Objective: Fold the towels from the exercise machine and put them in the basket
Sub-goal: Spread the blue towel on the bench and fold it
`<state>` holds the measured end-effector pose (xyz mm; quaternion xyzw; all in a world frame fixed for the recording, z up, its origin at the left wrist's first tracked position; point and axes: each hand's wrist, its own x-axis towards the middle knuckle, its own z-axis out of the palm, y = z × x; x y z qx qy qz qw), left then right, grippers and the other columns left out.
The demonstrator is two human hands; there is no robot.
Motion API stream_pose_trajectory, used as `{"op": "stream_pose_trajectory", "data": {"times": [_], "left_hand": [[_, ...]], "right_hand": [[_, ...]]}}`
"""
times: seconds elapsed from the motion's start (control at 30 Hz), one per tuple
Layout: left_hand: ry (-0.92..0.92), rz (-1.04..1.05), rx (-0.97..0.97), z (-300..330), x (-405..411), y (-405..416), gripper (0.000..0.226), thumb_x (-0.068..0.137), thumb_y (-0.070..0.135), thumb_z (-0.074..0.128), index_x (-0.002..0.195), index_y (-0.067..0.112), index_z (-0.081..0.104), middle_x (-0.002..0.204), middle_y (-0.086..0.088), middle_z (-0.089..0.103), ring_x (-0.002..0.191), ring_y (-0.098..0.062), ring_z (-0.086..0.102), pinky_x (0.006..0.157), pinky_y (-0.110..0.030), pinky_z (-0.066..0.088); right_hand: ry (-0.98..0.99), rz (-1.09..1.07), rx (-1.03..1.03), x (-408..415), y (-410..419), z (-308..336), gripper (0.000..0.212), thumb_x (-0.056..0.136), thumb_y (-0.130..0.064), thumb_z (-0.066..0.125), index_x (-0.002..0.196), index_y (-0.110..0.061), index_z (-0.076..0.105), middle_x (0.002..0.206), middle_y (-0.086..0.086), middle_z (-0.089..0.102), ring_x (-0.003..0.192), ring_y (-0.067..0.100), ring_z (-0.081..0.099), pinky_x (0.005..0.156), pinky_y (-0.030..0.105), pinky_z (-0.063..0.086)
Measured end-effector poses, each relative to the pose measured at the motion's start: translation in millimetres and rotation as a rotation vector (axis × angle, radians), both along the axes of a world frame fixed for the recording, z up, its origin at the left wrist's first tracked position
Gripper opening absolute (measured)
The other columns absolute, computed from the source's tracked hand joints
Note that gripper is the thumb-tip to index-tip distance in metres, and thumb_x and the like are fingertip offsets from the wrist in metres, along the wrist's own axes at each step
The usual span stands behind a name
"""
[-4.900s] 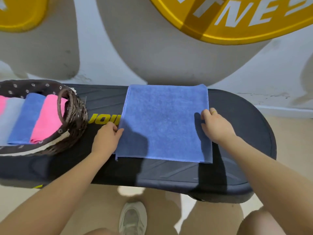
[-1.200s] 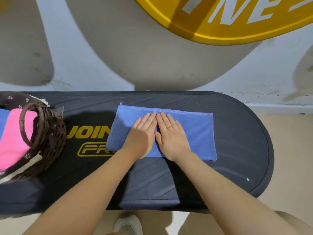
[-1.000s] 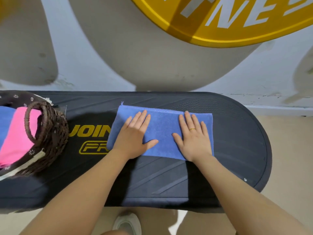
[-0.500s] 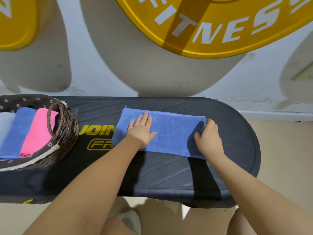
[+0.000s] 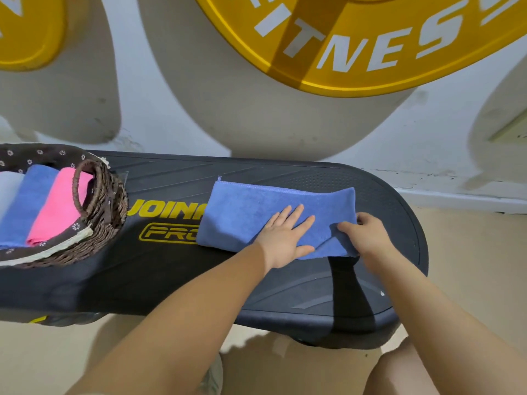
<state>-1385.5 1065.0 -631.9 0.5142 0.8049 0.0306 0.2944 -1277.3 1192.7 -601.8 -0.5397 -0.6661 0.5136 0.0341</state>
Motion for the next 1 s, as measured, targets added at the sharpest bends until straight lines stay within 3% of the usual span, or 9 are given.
{"op": "stream_pose_trajectory", "data": {"times": [0.13, 0.3, 0.4, 0.5, 0.6, 0.7, 0.77, 0.87, 1.0], "left_hand": [[-0.372, 0.214, 0.141, 13.9, 14.5, 20.6, 0.052, 0.100, 0.029, 0.032, 0.148, 0.024, 0.013, 0.158, 0.003, -0.002, 0.145, -0.014, -0.003, 0.116, -0.025, 0.004], [-0.807, 0.620, 0.407, 29.8, -5.2, 2.3, 0.043, 0.100, 0.026, 0.034, 0.142, 0.021, 0.033, 0.151, 0.007, 0.029, 0.141, -0.010, 0.023, 0.112, -0.021, 0.018], [-1.041, 0.903, 0.483, 38.6, -26.7, -21.2, 0.038, 0.100, 0.032, 0.031, 0.131, 0.017, 0.047, 0.120, 0.000, 0.058, 0.112, -0.017, 0.055, 0.097, -0.027, 0.041], [-1.208, 0.996, 0.562, 41.6, -49.9, -48.5, 0.037, 0.099, 0.037, 0.030, 0.119, 0.015, 0.052, 0.097, -0.003, 0.065, 0.083, -0.019, 0.063, 0.080, -0.031, 0.053], [-1.052, 0.989, 0.538, 40.0, -63.2, -66.9, 0.029, 0.097, 0.027, 0.042, 0.114, 0.008, 0.057, 0.086, -0.007, 0.063, 0.066, -0.013, 0.058, 0.060, -0.021, 0.050], [-0.865, 0.995, 0.476, 31.0, -71.9, -72.3, 0.019, 0.091, 0.010, 0.052, 0.110, 0.009, 0.058, 0.080, -0.006, 0.064, 0.070, -0.016, 0.058, 0.066, -0.025, 0.047], [-0.731, 0.979, 0.460, 23.8, -76.9, -73.9, 0.023, 0.089, 0.002, 0.050, 0.110, 0.008, 0.058, 0.081, -0.009, 0.065, 0.074, -0.020, 0.056, 0.066, -0.027, 0.044], [-0.228, 0.779, 0.364, 11.2, -83.0, -77.5, 0.026, 0.090, 0.005, 0.048, 0.115, 0.003, 0.055, 0.094, -0.020, 0.062, 0.083, -0.029, 0.053, 0.070, -0.033, 0.040], [0.173, 0.507, 0.169, 3.0, -81.5, -81.2, 0.038, 0.092, 0.019, 0.049, 0.127, 0.006, 0.046, 0.114, -0.015, 0.059, 0.103, -0.031, 0.053, 0.081, -0.035, 0.042]], "right_hand": [[0.081, 0.063, 0.122, 9.3, 7.0, 14.4, 0.010, 0.083, -0.009, 0.054, 0.090, -0.008, 0.061, 0.078, 0.008, 0.059, 0.077, 0.026, 0.054, 0.070, 0.034, 0.043], [0.159, 0.223, 0.188, -21.3, -26.6, 33.2, 0.025, 0.084, -0.013, 0.055, 0.109, -0.015, 0.059, 0.093, 0.007, 0.067, 0.087, 0.023, 0.060, 0.076, 0.034, 0.048], [0.078, 0.325, 0.366, -50.1, -57.4, 34.6, 0.026, 0.086, -0.019, 0.055, 0.110, -0.009, 0.055, 0.083, 0.006, 0.060, 0.086, 0.028, 0.057, 0.066, 0.027, 0.036], [0.001, 0.463, 0.356, -80.6, -88.5, 29.6, 0.030, 0.088, -0.022, 0.052, 0.115, -0.009, 0.049, 0.086, 0.005, 0.057, 0.091, 0.030, 0.059, 0.065, 0.028, 0.037], [0.017, 0.569, 0.254, -101.2, -113.0, 17.9, 0.015, 0.086, -0.019, 0.052, 0.096, -0.011, 0.043, 0.076, 0.005, 0.054, 0.072, 0.028, 0.057, 0.055, 0.032, 0.041], [0.077, 0.649, 0.161, -106.5, -122.1, 11.0, 0.006, 0.085, -0.011, 0.047, 0.086, -0.013, 0.042, 0.066, 0.003, 0.053, 0.066, 0.022, 0.051, 0.052, 0.028, 0.039], [0.102, 0.628, 0.167, -102.5, -118.3, 14.7, 0.018, 0.087, -0.009, 0.043, 0.102, -0.011, 0.053, 0.075, 0.010, 0.063, 0.071, 0.024, 0.054, 0.061, 0.033, 0.046], [-0.011, 0.531, 0.404, -93.2, -102.5, 11.6, 0.045, 0.089, -0.009, 0.040, 0.132, -0.018, 0.045, 0.102, 0.011, 0.066, 0.093, 0.031, 0.058, 0.070, 0.032, 0.042], [-0.124, 0.614, 0.494, -86.5, -90.9, -8.7, 0.044, 0.090, -0.007, 0.040, 0.134, -0.013, 0.044, 0.124, 0.013, 0.051, 0.103, 0.034, 0.054, 0.076, 0.033, 0.042]]}}
